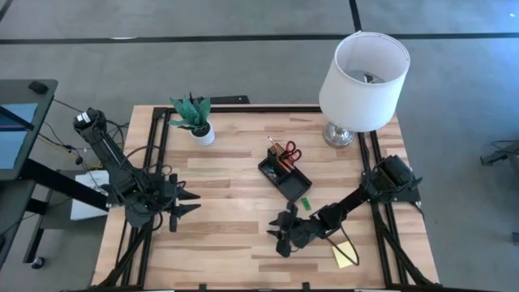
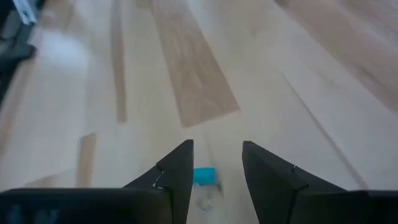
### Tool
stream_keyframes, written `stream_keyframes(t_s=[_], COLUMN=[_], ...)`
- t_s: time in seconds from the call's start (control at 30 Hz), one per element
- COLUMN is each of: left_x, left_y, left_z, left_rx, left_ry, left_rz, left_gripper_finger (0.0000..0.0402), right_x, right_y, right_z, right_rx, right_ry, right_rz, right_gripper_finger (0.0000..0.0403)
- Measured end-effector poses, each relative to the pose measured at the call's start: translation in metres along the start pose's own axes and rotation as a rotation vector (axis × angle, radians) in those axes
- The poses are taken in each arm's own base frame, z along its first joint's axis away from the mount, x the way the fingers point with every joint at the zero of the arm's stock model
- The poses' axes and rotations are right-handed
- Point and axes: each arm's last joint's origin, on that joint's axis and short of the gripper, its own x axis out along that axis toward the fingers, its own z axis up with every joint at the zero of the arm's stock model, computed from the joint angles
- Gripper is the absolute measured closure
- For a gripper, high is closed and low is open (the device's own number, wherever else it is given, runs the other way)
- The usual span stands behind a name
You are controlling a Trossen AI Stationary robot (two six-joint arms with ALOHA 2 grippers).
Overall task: Pick and place office supplies into organizer
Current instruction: Put the blue binder clip into the black desk organizer
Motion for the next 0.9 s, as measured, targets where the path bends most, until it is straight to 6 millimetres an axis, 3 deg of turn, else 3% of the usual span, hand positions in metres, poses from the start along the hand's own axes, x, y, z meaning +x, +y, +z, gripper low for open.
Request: stream_keyframes(t_s=[0.47, 0.6, 0.9], left_x=[0.000, 0.000, 0.000], left_y=[0.001, 0.001, 0.001], left_z=[-0.001, -0.001, -0.001], left_rx=[-0.001, -0.001, -0.033], left_ry=[0.007, 0.007, 0.008], left_rz=[0.004, 0.004, 0.005], left_gripper_finger=[0.0265, 0.0265, 0.0265], right_x=[-0.001, 0.004, 0.010], right_y=[0.004, 0.002, -0.003], right_z=[-0.009, -0.016, -0.012], right_rx=[-0.021, -0.046, -0.028], right_ry=[0.044, 0.067, 0.048], right_rz=[0.029, 0.025, 0.016], right_gripper_finger=[0.0292, 0.0271, 0.0203])
